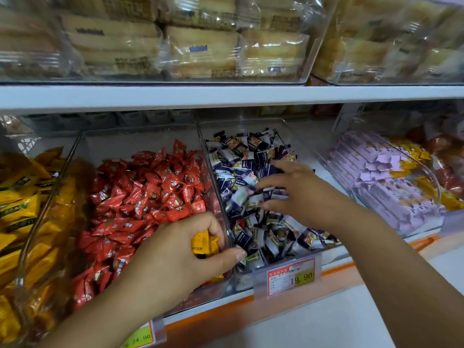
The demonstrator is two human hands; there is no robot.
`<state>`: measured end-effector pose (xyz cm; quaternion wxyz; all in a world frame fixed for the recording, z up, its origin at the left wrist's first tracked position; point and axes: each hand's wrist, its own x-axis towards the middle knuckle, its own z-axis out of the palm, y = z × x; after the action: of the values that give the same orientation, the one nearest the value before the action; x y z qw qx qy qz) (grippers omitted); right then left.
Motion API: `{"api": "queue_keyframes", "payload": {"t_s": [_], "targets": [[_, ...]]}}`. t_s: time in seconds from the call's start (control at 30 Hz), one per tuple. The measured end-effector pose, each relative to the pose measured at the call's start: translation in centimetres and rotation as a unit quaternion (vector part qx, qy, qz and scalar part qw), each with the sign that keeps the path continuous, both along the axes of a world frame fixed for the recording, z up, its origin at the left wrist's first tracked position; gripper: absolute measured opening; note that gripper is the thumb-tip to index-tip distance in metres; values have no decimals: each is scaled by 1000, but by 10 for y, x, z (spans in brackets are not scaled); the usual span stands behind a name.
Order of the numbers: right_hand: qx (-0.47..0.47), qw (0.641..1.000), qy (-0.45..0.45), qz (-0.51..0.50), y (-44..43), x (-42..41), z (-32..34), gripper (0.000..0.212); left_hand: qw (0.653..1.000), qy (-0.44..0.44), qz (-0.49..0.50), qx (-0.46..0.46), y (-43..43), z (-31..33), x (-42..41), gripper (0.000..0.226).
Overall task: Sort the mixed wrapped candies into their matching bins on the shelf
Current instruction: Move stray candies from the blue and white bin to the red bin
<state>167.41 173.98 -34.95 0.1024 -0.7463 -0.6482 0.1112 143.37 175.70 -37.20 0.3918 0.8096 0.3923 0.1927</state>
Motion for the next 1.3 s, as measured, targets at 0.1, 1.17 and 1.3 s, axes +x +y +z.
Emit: {"api": "queue_keyframes", "payload": {"t_s": [0.1, 1.17, 1.3], "targets": [[95, 994, -41, 35, -12, -8, 11, 20, 1000, -1, -4, -4, 0, 0, 0, 48], [52, 975, 214, -25, 1, -21, 27, 7, 1000, 27, -6, -12, -2, 2, -2, 55], [132, 944, 302, -18, 1, -34, 33, 7, 999, 31, -7, -6, -1, 1, -1, 52]]}}
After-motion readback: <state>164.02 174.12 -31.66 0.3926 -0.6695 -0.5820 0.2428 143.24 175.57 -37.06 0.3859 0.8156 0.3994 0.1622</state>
